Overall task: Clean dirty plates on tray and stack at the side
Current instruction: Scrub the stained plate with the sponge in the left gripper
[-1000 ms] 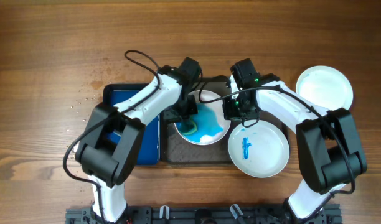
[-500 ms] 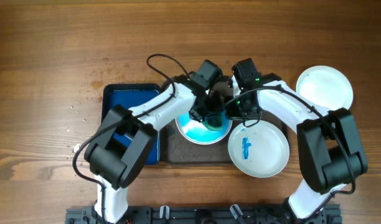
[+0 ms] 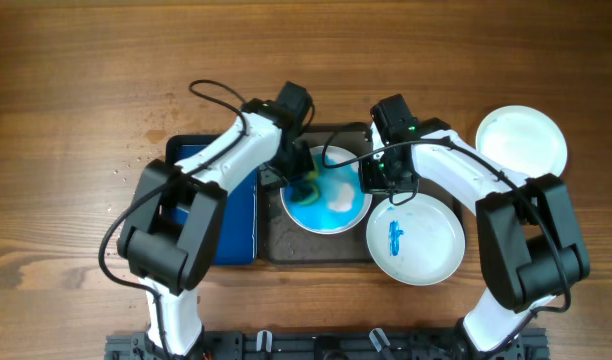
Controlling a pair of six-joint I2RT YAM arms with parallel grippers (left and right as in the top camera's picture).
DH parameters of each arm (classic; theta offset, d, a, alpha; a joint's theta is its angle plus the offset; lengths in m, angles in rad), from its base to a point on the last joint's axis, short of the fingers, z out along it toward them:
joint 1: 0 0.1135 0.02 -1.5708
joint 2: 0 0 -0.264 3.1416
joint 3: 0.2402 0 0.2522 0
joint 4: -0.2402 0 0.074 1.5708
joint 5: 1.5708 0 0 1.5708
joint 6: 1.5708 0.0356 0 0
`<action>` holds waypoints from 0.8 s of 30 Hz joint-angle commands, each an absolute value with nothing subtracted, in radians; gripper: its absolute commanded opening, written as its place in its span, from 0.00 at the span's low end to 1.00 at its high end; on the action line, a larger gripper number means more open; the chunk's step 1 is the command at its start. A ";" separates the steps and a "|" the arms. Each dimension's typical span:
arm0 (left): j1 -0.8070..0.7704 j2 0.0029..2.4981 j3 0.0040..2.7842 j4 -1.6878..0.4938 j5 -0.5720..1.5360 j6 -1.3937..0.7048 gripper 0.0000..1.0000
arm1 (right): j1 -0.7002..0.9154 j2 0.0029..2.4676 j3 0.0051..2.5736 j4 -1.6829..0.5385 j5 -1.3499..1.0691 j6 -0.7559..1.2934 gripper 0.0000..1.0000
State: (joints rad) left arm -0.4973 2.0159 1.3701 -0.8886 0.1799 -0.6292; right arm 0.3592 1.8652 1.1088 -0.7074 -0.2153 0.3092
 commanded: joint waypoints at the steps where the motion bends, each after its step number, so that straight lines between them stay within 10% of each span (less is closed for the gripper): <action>1: -0.637 2.045 1.337 -0.913 0.271 -0.520 0.04 | 0.361 1.881 1.098 -0.720 -0.146 0.314 0.04; 10: -0.793 2.045 1.337 -0.730 0.509 -0.588 0.04 | 0.361 1.881 1.098 -0.725 -0.146 0.315 0.04; 24: -0.549 2.045 1.337 -1.038 -0.038 -0.748 0.04 | 0.361 1.881 1.098 -0.722 -0.146 0.314 0.04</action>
State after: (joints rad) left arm -0.6022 2.0171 1.3624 -0.9970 0.1993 -0.7219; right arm 0.3653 1.8587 1.1084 -0.7303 -0.2016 0.3019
